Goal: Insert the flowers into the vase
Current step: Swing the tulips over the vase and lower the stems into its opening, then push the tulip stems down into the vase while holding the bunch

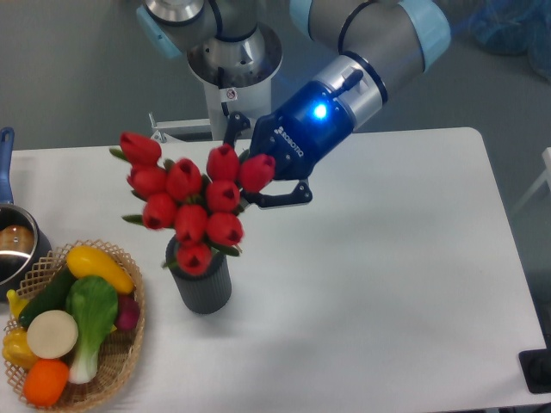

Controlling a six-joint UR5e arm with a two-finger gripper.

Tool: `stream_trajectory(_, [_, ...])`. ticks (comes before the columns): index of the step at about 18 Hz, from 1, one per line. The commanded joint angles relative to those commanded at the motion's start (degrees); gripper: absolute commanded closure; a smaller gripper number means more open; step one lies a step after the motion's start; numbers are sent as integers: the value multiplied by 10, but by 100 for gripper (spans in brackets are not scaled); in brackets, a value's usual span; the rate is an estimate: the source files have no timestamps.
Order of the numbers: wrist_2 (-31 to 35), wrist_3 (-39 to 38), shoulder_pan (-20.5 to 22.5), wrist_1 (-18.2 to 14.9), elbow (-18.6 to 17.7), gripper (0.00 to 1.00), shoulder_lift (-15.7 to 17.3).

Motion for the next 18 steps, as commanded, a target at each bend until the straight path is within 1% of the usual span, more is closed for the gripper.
stream_trajectory(4, [-4,6,0,3,-22,74,4])
stream_trajectory(10, [-4,7,3,54,-83,72,21])
stream_trajectory(15, [-4,6,0,56,-94,72,25])
stream_trajectory(16, [-4,6,-1,58,-96,69,25])
stream_trajectory(18, [-4,7,-1,61,-104,69,27])
